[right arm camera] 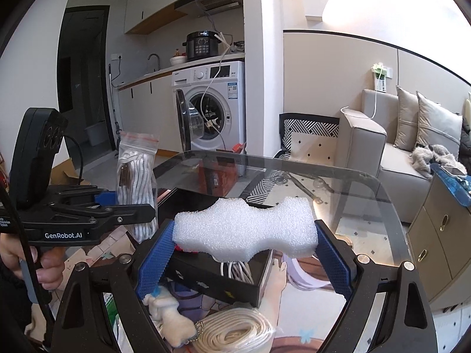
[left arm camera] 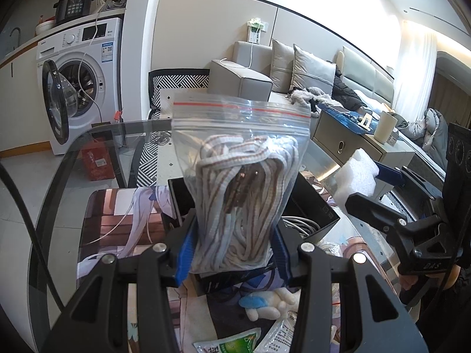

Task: Organize soft objects
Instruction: 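Lift the foam block with the right tool while the left tool carries the rope bag toward the box, then open the right tool over the box to drop the foam block while the left tool releases the rope bag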

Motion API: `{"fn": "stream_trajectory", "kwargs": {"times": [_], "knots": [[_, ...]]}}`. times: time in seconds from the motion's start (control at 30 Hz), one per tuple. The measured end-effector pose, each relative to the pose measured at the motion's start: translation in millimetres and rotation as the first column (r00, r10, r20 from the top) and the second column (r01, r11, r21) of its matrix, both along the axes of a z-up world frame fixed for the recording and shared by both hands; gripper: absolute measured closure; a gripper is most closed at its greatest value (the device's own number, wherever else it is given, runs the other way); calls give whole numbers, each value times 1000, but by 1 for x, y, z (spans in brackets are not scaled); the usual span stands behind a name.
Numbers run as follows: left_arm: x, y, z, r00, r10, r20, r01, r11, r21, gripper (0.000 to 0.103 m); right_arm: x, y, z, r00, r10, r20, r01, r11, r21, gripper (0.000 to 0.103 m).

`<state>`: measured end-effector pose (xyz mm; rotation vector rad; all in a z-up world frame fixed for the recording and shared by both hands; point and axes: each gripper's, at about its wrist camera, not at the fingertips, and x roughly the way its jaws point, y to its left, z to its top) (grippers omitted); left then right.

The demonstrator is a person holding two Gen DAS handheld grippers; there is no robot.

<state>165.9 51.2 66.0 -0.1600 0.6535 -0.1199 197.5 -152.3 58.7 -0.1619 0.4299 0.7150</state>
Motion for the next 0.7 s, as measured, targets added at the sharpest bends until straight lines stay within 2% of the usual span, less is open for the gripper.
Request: {"fn": "stream_trajectory", "kwargs": {"times": [0.7], "knots": [[44,0,-17,999,-35,-27,35,999,6,58,43,45,-24,992,119,-47,-122,989,-78,11]]}}
